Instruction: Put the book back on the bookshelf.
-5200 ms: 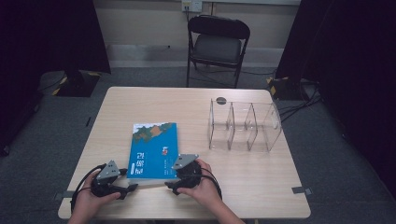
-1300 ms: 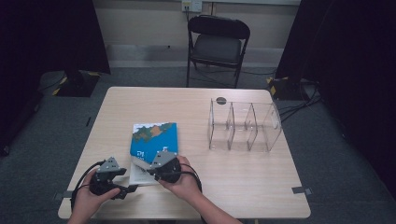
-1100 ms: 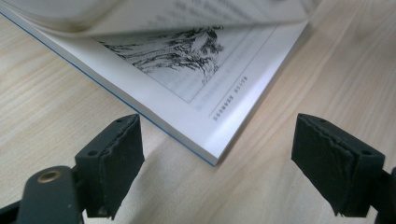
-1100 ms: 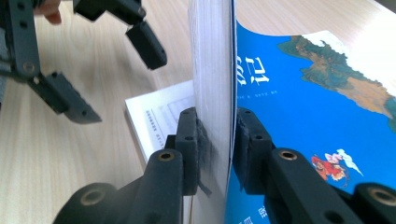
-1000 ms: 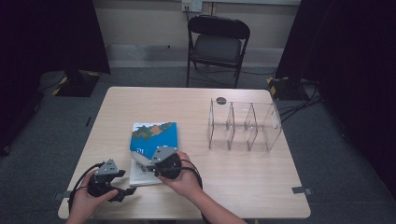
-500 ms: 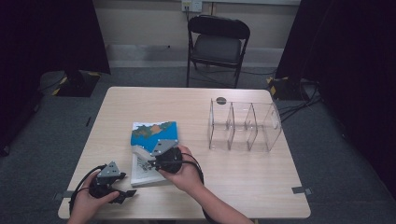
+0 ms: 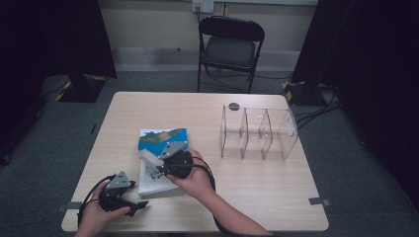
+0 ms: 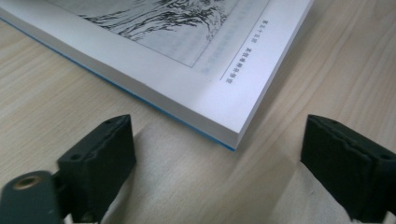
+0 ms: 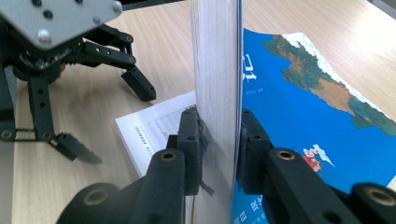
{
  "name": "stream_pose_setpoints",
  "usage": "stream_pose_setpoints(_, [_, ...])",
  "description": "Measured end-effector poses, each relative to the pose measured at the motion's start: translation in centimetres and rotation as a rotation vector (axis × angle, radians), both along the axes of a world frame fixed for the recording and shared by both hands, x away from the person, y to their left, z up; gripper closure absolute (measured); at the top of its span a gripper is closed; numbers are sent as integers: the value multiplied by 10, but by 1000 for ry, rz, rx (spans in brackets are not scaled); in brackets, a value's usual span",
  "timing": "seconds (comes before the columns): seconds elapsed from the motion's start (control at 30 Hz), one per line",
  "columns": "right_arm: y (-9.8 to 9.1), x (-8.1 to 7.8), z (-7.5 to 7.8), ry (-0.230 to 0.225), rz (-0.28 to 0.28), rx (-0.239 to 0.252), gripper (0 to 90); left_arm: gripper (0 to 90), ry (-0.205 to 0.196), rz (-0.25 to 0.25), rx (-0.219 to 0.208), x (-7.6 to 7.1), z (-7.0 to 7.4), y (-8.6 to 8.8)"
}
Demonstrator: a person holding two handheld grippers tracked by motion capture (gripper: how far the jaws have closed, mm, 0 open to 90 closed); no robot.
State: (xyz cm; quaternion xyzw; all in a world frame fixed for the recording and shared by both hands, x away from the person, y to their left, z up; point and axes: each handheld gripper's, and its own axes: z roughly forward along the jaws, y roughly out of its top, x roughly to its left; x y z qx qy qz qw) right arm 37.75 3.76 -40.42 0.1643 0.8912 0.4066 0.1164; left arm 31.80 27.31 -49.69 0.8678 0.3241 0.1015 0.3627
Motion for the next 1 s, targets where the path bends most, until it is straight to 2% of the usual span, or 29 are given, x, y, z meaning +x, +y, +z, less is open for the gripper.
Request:
stream_pose_setpoints(0.07, [0,1,1,8,-5,5,751,66,-1,0,10,0,0,-2])
stream_pose_setpoints(0.2, [0,2,4,13,-7,0,751,65,-20,24,-1,0,-2,-5])
stream_pose_setpoints(0.23, [0,2,5,11,-8,8,751,65,-26,14,22,0,-2,-5])
stream_pose_setpoints(0.3, [-1,4,7,14,-11,7,751,58,-42,36,23,1,-3,-8])
stream_pose_setpoints(0.47, [0,4,8,20,-15,3,750,46,-51,68,11,4,-5,-12])
stream_pose_setpoints(0.67, [1,4,10,28,-22,5,751,47,-46,101,27,10,-4,-14])
stream_pose_setpoints(0.77, [0,5,11,37,-35,2,751,74,-38,106,34,10,-2,-13])
stream_pose_setpoints(0.9, [1,7,15,32,-28,3,752,157,-40,103,27,9,-1,-11])
stream_pose_setpoints(0.97, [1,7,18,37,-42,-2,752,167,-40,103,30,8,0,-10])
stream_pose_setpoints(1.0, [1,9,19,31,-32,-1,752,169,-41,108,30,7,0,-10])
